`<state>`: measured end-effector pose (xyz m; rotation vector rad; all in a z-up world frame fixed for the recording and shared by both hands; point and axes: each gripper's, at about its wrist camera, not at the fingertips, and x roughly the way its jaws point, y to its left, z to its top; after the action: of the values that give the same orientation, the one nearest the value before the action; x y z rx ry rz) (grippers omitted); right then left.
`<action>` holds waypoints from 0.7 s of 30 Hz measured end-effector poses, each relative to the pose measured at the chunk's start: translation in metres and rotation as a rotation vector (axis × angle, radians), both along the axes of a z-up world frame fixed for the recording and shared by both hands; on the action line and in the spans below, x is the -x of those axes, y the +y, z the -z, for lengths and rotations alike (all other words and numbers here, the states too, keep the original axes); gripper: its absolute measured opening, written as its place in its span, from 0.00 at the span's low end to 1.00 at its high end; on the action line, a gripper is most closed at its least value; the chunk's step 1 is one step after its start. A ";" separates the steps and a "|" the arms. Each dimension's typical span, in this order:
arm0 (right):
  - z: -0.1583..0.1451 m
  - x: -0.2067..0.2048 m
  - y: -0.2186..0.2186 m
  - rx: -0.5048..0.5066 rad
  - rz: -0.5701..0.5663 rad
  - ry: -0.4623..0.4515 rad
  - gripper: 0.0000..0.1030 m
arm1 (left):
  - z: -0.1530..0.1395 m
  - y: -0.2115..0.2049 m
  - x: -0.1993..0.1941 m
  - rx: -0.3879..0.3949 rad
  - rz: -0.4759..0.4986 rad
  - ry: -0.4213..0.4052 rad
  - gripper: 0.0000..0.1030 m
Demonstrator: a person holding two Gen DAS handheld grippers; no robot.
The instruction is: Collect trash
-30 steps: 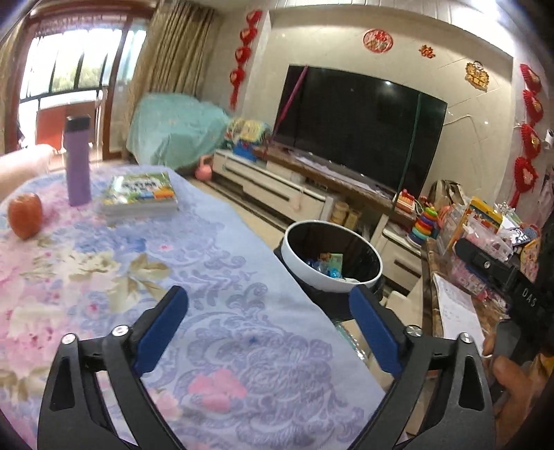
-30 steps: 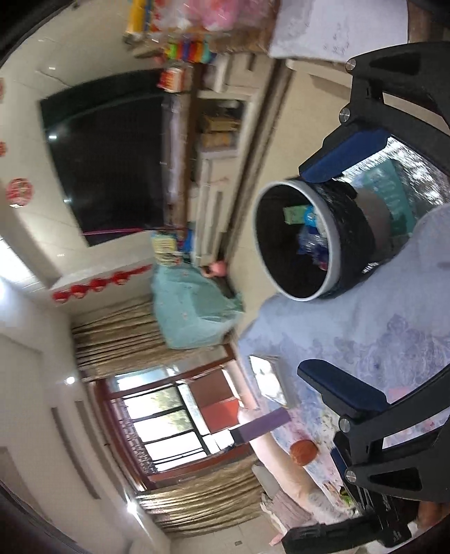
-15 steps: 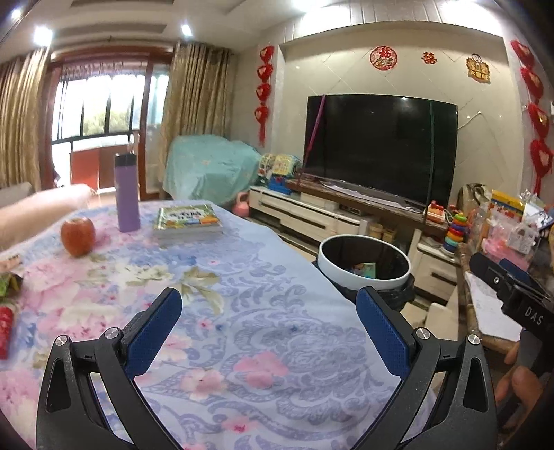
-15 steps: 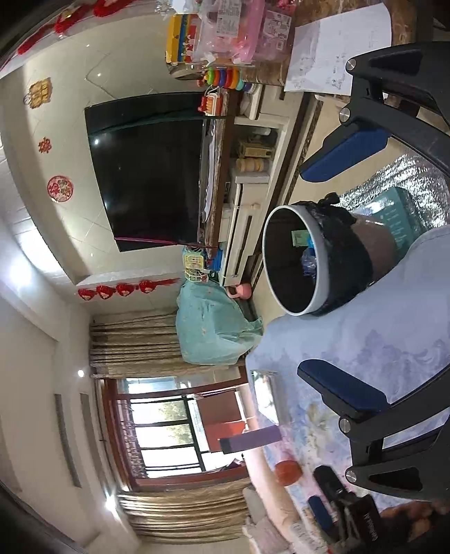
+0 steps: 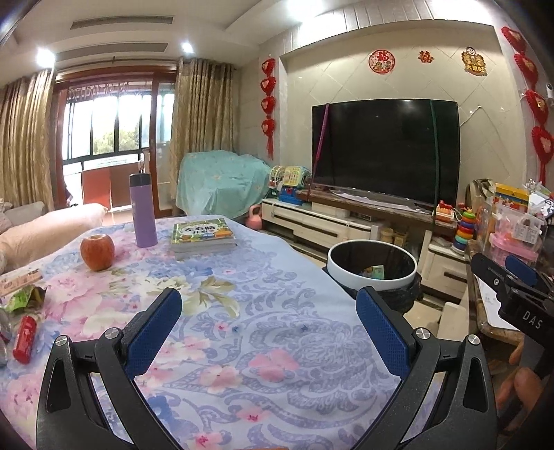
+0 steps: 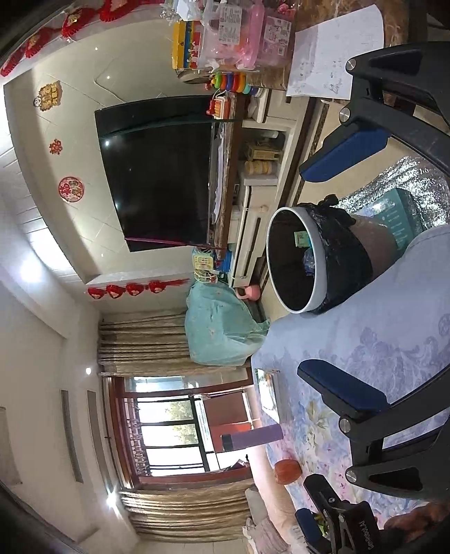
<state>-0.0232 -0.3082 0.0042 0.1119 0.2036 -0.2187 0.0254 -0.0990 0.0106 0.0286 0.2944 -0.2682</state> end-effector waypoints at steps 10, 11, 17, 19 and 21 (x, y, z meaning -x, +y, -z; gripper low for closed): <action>-0.003 0.004 0.003 0.005 -0.003 -0.017 1.00 | 0.000 -0.001 0.005 -0.001 0.005 -0.012 1.00; -0.003 0.004 0.003 0.003 -0.005 -0.017 1.00 | 0.000 -0.001 0.006 -0.002 0.005 -0.014 1.00; -0.005 0.005 0.004 0.000 -0.015 -0.019 1.00 | 0.000 -0.001 0.007 -0.004 0.001 -0.019 1.00; -0.005 0.005 0.004 0.001 -0.017 -0.020 1.00 | 0.000 -0.001 0.008 -0.006 -0.003 -0.020 1.00; -0.005 0.005 0.004 -0.002 -0.018 -0.020 1.00 | 0.001 -0.002 0.008 -0.010 -0.006 -0.022 1.00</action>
<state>-0.0284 -0.3042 0.0088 0.1137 0.1850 -0.1996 0.0177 -0.1008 0.0100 0.0405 0.2739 -0.2598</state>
